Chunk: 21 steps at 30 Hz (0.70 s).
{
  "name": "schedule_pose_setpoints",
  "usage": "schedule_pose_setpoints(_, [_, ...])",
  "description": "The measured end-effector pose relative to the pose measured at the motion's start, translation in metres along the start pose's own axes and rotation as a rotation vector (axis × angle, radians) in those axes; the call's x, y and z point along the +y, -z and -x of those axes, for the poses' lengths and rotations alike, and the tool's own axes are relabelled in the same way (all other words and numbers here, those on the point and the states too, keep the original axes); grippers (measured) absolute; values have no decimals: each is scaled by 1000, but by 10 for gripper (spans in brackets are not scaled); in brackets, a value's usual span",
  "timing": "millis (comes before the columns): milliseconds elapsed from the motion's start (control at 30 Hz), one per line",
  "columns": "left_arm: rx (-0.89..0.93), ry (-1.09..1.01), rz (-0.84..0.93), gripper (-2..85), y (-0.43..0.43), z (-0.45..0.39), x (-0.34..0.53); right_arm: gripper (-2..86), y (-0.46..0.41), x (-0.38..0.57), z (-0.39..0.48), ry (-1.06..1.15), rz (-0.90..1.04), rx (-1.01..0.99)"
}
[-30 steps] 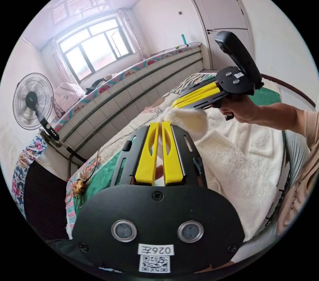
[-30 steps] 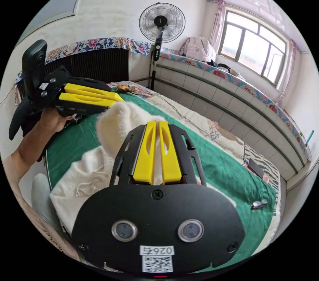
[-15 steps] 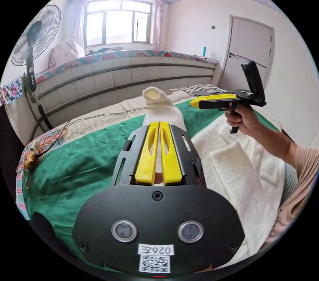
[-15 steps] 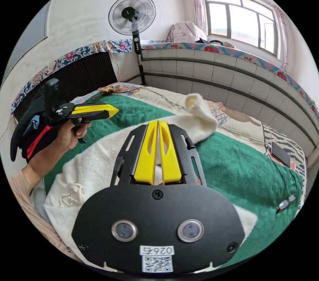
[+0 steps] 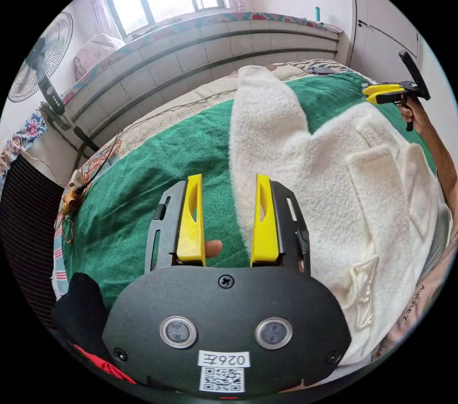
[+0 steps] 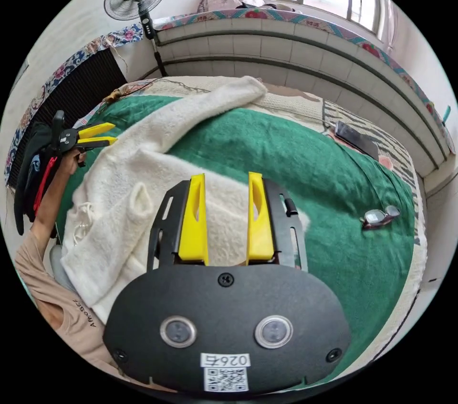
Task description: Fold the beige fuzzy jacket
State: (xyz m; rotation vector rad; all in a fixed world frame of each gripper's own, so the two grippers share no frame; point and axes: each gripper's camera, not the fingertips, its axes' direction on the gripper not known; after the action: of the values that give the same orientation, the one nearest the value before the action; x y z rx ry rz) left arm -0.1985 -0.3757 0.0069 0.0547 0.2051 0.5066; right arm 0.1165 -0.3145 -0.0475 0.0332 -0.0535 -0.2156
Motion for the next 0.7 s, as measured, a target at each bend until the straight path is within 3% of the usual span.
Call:
schedule_pose_setpoints(133, [265, 14, 80, 223, -31, 14, -14, 141, -10, 29, -70, -192, 54, -17])
schedule_pose_setpoints(233, [137, -60, 116, 154, -39, -1, -27, 152, -32, 38, -92, -267, 95, -112])
schedule_pose_setpoints(333, [136, -173, 105, 58, -33, -18, -39, 18, -25, 36, -62, -138, 92, -65])
schedule_pose_setpoints(433, [36, -229, 54, 24, -11, -24, -51, -4, -7, 27, -25, 9, 76, 161])
schedule_pose_setpoints(600, [-33, 56, -210, 33, 27, 25, -85, -2, 53, -10, -35, 27, -207, 279])
schedule_pose_setpoints(700, [-5, 235, -134, 77, 16, 45, -90, 16, 29, -39, -73, -140, -63, 296])
